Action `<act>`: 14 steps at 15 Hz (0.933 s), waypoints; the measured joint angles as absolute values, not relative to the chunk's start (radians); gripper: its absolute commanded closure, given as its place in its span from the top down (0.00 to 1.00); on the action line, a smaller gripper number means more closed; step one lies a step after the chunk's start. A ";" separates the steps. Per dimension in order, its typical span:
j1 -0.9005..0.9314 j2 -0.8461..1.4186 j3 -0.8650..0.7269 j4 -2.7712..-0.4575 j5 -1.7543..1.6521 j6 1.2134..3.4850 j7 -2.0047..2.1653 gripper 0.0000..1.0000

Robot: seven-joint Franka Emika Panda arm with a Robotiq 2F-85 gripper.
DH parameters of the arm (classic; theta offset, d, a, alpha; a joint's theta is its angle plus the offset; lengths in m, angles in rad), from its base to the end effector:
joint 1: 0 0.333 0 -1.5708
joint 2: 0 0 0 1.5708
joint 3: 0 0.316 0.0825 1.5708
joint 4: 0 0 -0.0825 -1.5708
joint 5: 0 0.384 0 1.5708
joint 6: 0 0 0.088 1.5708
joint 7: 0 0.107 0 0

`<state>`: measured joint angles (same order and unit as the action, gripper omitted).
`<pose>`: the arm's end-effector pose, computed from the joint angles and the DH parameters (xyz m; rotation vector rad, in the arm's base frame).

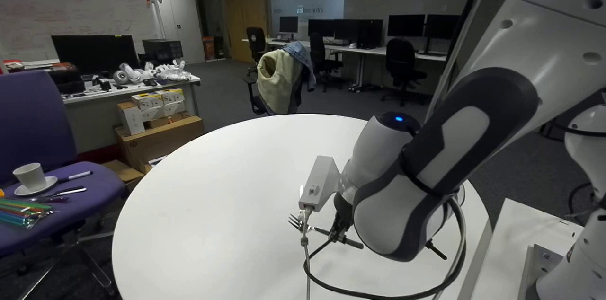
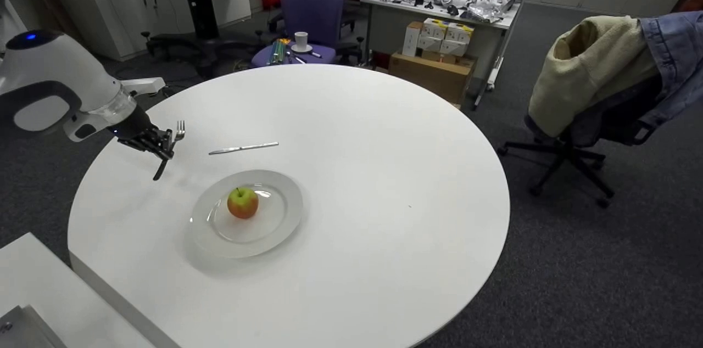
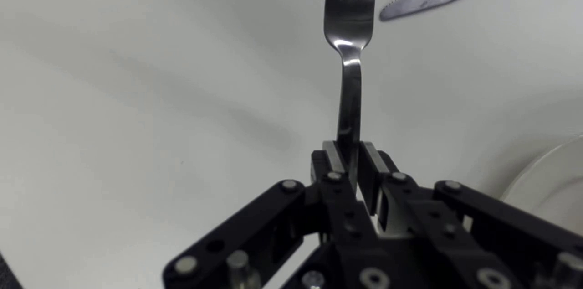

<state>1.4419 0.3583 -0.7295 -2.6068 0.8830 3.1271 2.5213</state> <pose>0.3813 0.2132 0.1954 -0.7143 2.7189 -0.1052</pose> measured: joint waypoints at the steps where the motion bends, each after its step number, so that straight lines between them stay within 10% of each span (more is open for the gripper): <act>1: 1.441 0.340 -0.715 -2.627 0.883 3.129 2.518 0.04; 14: 1.392 0.247 -0.659 -2.769 1.117 3.187 2.402 0.04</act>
<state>1.3924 0.2470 -0.6592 -2.7692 1.1174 3.1873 2.4024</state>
